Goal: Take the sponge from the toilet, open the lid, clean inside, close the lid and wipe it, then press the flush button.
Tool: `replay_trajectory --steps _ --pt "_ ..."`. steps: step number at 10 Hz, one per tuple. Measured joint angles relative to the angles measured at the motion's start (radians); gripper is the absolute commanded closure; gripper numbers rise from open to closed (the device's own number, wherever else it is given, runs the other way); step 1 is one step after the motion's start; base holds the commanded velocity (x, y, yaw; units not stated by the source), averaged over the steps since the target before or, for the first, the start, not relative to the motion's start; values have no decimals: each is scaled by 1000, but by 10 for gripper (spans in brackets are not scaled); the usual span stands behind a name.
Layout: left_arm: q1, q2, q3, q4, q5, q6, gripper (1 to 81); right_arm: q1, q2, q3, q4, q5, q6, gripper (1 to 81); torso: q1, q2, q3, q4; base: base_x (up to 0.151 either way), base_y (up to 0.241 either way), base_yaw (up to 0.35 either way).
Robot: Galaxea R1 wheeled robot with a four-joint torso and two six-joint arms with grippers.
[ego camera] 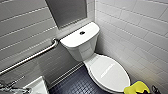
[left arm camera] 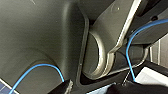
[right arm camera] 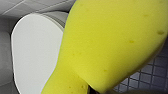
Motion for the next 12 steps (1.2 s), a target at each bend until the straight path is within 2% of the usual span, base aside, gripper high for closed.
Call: replay_trajectory --steps 3,4,7,9,12 --pt "0 0 3 0 0 1 10 -168 -66 91 -11 64 3 811 0 -1 0 0 0 0 0" --pt "0 0 7 1 0 1 10 -179 -110 150 -24 88 3 811 0 -1 0 0 0 0 0" --pt "0 1 11 3 -1 1 10 -142 -229 310 -134 107 2 811 0 -2 0 0 0 0 0" --pt "0 1 11 3 -11 1 10 21 -220 349 -189 34 3 811 0 -2 0 0 0 0 0" --pt "0 0 11 3 -14 1 10 282 -141 329 -234 -161 4 811 0 -2 0 0 0 0 0"
